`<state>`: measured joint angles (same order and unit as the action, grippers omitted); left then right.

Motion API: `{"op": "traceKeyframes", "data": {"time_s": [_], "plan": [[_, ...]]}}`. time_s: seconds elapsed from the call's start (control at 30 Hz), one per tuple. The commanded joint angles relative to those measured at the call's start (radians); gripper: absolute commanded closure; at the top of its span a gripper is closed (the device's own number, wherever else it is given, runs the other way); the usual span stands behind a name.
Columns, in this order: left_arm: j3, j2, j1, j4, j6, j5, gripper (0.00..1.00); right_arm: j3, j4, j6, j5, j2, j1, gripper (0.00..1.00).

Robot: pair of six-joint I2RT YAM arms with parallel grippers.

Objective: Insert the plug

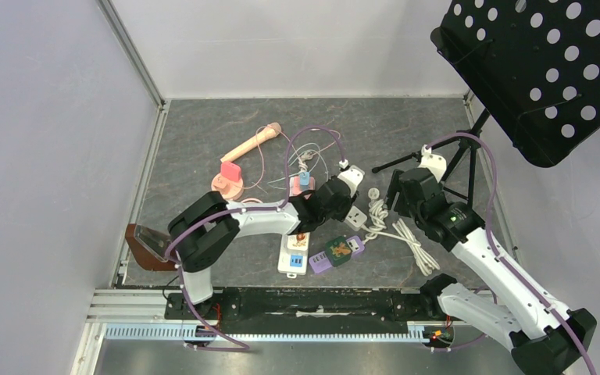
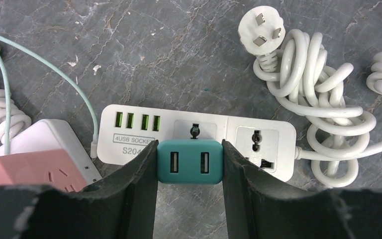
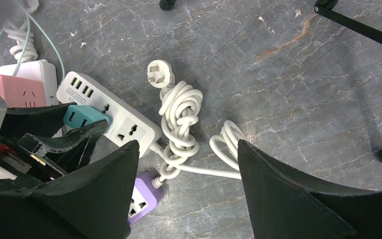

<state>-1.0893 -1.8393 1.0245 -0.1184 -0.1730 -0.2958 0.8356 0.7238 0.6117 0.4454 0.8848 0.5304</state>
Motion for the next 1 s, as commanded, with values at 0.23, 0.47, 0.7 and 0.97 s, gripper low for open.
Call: {"op": "traceKeyframes", "data": {"time_s": [0.23,0.47,0.7,0.97], "plan": [[-0.095,0.146,-0.004,0.168,0.046,-0.125,0.20,0.090,0.012,0.002,0.027,-0.003,-0.008,0.18],[-0.284,0.331,-0.003,0.372,0.052,-0.109,0.19,0.109,0.026,0.006,0.039,-0.011,-0.009,0.17],[-0.268,0.618,-0.004,0.599,-0.034,-0.262,0.19,0.149,0.025,-0.006,0.074,-0.060,-0.009,0.02],[-0.234,1.026,-0.004,0.836,-0.169,-0.401,0.19,0.246,0.070,-0.060,0.207,-0.151,-0.010,0.02]]}}
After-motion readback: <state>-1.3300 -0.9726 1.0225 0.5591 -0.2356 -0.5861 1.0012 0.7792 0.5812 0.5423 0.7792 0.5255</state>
